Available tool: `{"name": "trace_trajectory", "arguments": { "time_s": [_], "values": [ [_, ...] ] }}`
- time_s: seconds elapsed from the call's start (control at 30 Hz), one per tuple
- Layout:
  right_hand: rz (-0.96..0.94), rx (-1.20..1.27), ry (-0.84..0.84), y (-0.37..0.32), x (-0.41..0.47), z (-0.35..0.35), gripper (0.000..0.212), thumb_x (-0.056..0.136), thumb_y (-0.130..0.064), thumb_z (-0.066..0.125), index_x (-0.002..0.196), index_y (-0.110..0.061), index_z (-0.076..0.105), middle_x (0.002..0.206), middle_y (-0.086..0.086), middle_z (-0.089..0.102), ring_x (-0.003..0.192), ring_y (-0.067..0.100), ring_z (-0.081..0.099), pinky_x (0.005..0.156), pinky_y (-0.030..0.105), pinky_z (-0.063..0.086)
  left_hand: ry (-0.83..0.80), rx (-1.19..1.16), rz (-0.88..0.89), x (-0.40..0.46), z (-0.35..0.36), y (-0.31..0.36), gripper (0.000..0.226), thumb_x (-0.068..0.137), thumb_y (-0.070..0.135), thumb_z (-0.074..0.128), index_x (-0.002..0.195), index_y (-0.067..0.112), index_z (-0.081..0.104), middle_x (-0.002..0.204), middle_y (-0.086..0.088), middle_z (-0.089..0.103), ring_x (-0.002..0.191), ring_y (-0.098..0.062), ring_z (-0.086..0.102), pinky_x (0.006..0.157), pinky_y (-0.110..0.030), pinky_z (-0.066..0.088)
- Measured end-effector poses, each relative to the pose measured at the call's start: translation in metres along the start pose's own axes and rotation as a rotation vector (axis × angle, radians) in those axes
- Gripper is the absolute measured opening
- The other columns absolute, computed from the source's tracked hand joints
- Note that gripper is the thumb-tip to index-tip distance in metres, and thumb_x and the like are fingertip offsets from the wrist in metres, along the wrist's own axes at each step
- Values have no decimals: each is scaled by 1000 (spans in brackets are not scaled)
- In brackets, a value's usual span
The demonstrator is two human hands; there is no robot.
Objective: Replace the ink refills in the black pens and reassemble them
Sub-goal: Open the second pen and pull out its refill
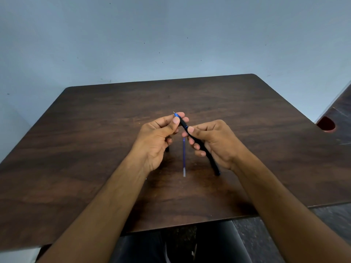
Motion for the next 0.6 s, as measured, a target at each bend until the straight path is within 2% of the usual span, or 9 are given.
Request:
{"name": "trace_trajectory", "arguments": {
  "time_s": [0.07, 0.13, 0.2, 0.27, 0.33, 0.4, 0.47, 0.53, 0.6],
  "values": [
    [-24, -33, 13, -2, 0, -2, 23, 100, -7, 61, 89, 5, 77, 64, 10, 59, 54, 16, 46, 43, 25, 37, 51, -8, 23, 0, -1, 2, 11, 87, 23, 73, 94, 19, 80, 102, -1, 79, 72, -2, 57, 64, -24, 34],
    [-55, -89, 27, -6, 0, -3, 21, 98, -8, 64, 92, 8, 77, 65, 10, 60, 55, 16, 48, 44, 25, 39, 137, -55, 32, 0, -5, 1, 22, 72, 27, 82, 88, 13, 80, 88, -1, 77, 64, -5, 53, 62, -24, 35],
    [-73, -137, 29, -9, 1, -2, 21, 97, -8, 65, 94, 10, 76, 65, 10, 61, 55, 16, 49, 45, 25, 41, 204, -95, 11, 0, -9, -2, 31, 59, 29, 87, 82, 12, 78, 71, 2, 68, 61, -8, 49, 61, -24, 38],
    [-67, -134, 20, -9, 1, -1, 20, 98, -8, 65, 95, 9, 76, 66, 11, 60, 55, 17, 49, 45, 26, 41, 181, -102, 2, 1, -8, -4, 29, 59, 31, 88, 81, 15, 76, 66, 6, 63, 62, -7, 49, 63, -24, 39],
    [-63, -125, 24, -9, 1, -1, 21, 98, -8, 64, 95, 9, 76, 67, 11, 60, 55, 17, 49, 45, 26, 40, 118, -91, 17, 0, -5, -1, 27, 66, 32, 85, 88, 18, 77, 75, 10, 69, 67, -4, 52, 68, -23, 39],
    [-67, -132, 47, -10, 0, -4, 21, 99, -9, 63, 96, 9, 76, 67, 11, 59, 55, 16, 48, 45, 26, 39, 20, -50, 36, -1, 0, 1, 33, 77, 32, 78, 107, 18, 77, 101, 8, 77, 77, 0, 58, 74, -25, 37],
    [-67, -138, 59, -10, -1, -5, 22, 99, -9, 63, 97, 8, 76, 68, 12, 59, 55, 16, 48, 45, 26, 39, -51, 25, 60, -3, 4, 5, 30, 91, 27, 68, 118, 18, 74, 118, 5, 75, 91, -1, 59, 81, -32, 33],
    [-64, -141, 56, -10, -2, -5, 22, 99, -9, 62, 98, 8, 76, 69, 13, 60, 56, 16, 48, 45, 26, 40, -57, 79, 87, -5, 4, 7, 23, 98, 19, 60, 116, 20, 74, 118, 4, 75, 89, 2, 62, 80, -33, 32],
    [-67, -130, 47, -11, -2, -3, 22, 99, -8, 62, 98, 9, 76, 70, 14, 60, 56, 17, 48, 46, 27, 40, -24, 61, 95, -5, 3, 8, 19, 96, 19, 64, 109, 21, 76, 111, 2, 78, 81, 3, 63, 76, -32, 33]
  ]
}}
Point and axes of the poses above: each hand's wrist, its own x-axis towards the middle knuckle, its own z-axis out of the palm, y = z × x, the point moved 7 cm from there along x, towards the middle knuckle
